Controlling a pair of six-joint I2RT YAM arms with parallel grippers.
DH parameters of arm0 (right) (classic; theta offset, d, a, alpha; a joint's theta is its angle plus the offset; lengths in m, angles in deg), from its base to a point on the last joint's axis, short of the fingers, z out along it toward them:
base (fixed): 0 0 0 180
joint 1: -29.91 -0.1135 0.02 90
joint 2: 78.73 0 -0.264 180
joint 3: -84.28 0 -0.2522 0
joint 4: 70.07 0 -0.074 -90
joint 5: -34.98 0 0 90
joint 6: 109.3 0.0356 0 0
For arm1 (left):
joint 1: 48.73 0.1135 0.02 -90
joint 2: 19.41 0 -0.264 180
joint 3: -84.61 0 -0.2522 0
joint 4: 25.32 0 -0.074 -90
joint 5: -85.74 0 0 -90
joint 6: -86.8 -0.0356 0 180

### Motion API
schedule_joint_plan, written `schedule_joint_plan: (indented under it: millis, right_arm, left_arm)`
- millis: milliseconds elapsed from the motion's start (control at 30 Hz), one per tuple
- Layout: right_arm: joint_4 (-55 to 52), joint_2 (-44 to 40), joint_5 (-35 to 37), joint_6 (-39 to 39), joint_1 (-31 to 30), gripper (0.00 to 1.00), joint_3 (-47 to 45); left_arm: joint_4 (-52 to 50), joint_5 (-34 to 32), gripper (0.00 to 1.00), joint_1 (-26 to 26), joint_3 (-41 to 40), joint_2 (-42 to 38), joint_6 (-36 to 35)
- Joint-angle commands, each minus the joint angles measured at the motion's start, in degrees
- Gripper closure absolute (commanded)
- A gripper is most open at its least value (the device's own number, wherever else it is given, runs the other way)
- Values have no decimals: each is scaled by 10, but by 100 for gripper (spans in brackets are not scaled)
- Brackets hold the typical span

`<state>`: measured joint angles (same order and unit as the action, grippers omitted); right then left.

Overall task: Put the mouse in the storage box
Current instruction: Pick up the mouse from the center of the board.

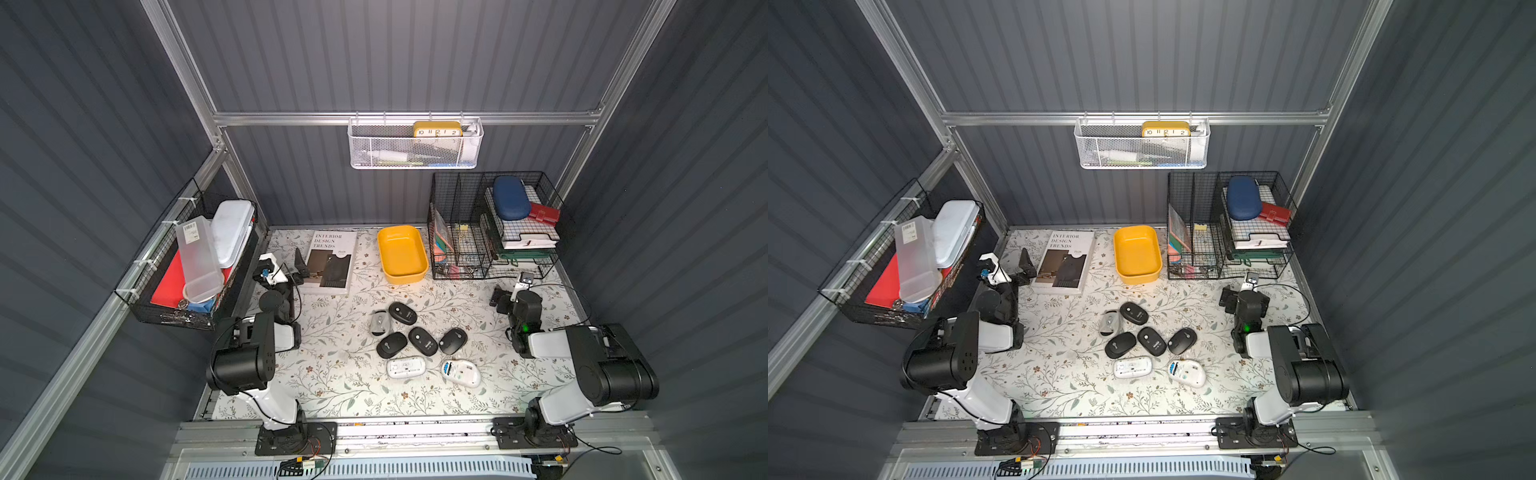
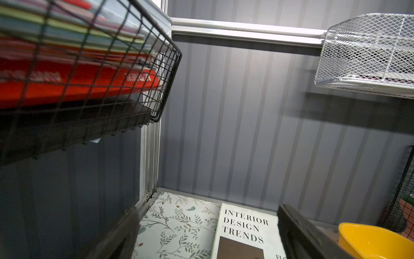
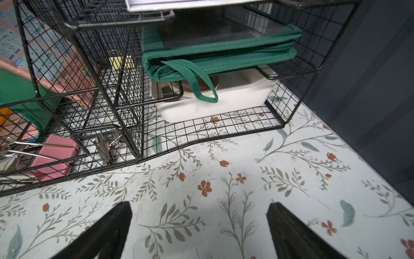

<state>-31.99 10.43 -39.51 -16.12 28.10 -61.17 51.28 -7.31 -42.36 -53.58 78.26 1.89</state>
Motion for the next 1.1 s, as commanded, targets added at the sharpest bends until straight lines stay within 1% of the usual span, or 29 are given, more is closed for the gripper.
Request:
schedule_joint_plan:
  millis: [0,533,600,667,733,800,833,900,1000,1033,1067]
  right_arm:
    - [3,-8,6,5,2,1,11]
    - [14,-6,3,7,3,1,7]
    - [50,-15,-27,-11,3,1,-10]
    - [44,-54,-64,-37,-6,1,-24]
    - [-14,-112,-33,-45,-26,1,-21]
    - [-99,-180,-23,-50,-46,1,-9]
    - [-148,-227,-21,-46,-57,1,0]
    - [-233,-288,-29,-30,-73,1,23]
    - [-339,-374,-84,14,-83,1,63]
    - [-369,-398,-104,38,-83,1,78]
    - [-406,-421,-115,68,-83,1,93]
  left_arm:
    - [15,-4,1,2,-2,-1,5]
    - [17,2,1,3,-1,-1,4]
    - [21,-20,1,2,-4,-5,8]
    - [-6,-20,0,-2,-12,-45,-2]
    - [-43,-56,1,-22,-20,-104,-4]
    - [-90,-84,1,-50,-22,-168,-3]
    - [-113,-88,1,-64,-22,-200,-1]
    - [-164,-83,1,-85,-16,-256,26]
    - [-235,-50,1,-87,-2,-322,130]
    - [-256,-46,1,-87,5,-335,175]
    - [-297,-46,1,-87,19,-345,222]
